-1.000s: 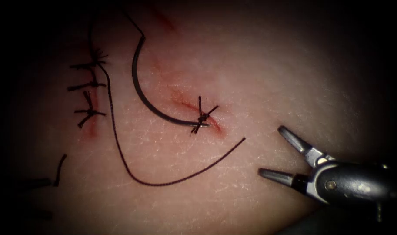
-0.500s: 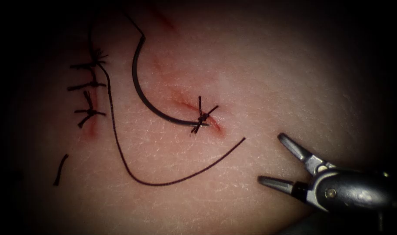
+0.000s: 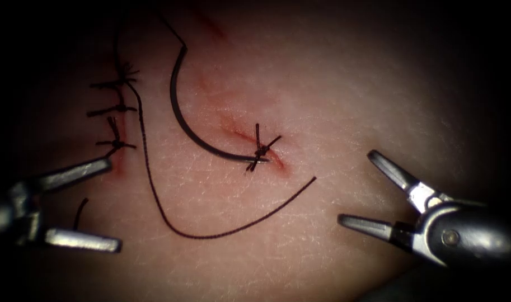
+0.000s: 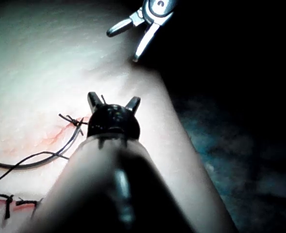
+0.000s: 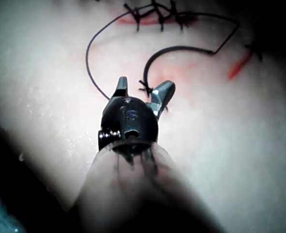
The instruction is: Wound Closure
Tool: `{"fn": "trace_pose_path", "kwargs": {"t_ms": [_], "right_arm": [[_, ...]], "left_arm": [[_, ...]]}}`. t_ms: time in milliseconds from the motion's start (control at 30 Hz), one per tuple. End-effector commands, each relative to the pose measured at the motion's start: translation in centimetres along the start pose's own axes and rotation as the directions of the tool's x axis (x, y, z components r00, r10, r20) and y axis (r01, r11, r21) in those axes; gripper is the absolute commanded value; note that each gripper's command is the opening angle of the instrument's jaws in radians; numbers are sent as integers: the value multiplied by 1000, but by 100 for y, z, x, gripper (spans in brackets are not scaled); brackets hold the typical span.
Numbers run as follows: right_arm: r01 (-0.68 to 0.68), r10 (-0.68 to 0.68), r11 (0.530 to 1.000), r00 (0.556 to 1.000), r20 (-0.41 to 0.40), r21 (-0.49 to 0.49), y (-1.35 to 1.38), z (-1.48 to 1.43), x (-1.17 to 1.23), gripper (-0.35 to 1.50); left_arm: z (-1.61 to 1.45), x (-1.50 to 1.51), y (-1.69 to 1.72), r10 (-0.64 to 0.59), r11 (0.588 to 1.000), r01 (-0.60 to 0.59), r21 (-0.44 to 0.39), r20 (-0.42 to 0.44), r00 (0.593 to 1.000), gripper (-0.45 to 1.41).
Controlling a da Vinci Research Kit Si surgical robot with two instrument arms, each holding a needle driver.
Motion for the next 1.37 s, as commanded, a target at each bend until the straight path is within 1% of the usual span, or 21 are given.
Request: {"fn": "trace_pose_path", "kwargs": {"t_ms": [33, 67, 133, 200, 233, 300, 333, 367, 500, 733, 833, 1167, 1367], "right_arm": [[2, -2, 1000, 1000, -5, 10, 0, 6, 8, 140], [-5, 5, 1000, 1000, -16, 26, 3, 4, 14, 141], [2, -1, 999, 1000, -24, 41, 6, 3, 18, 141], [8, -6, 997, 1000, -30, 81, 11, 3, 24, 141], [11, -7, 994, 999, -32, 110, 14, 3, 27, 141], [14, -10, 989, 1000, -23, 149, 19, 3, 30, 140], [25, -28, 979, 1000, 11, 204, 29, 5, 34, 136], [27, -31, 977, 999, 15, 210, 34, 5, 36, 135], [29, -32, 975, 999, 12, 222, 46, 5, 39, 131], [30, -33, 974, 999, 11, 222, 50, 7, 36, 130], [31, -33, 975, 999, 8, 221, 50, 6, 35, 130], [43, -43, 977, 999, -5, 210, 49, 6, 36, 128], [47, -46, 976, 999, -11, 212, 42, 2, 37, 126]], "left_arm": [[16, 5, -2, 11, 1000, -11, 0, -4, 1000, 61], [26, 9, -6, 38, 999, -38, 0, -13, 999, 62], [30, 9, -8, 49, 999, -49, 3, -21, 999, 62], [39, 10, -15, 92, 996, -92, 0, -55, 994, 62], [44, 10, -20, 118, 993, -119, -2, -89, 989, 61], [50, 7, -29, 142, 990, -143, 0, -125, 982, 57], [60, 4, -43, 179, 984, -179, 11, -135, 975, 56], [63, 2, -47, 188, 982, -188, 12, -137, 973, 56], [68, -10, -49, 209, 978, -210, 11, -143, 967, 56], [68, -25, -44, 230, 973, -231, 11, -141, 963, 56], [66, -31, -42, 237, 971, -240, -4, -122, 964, 57], [67, -33, -45, 222, 974, -225, -3, -120, 967, 57], [69, -34, -44, 223, 974, -225, -1, -119, 967, 56]]}}
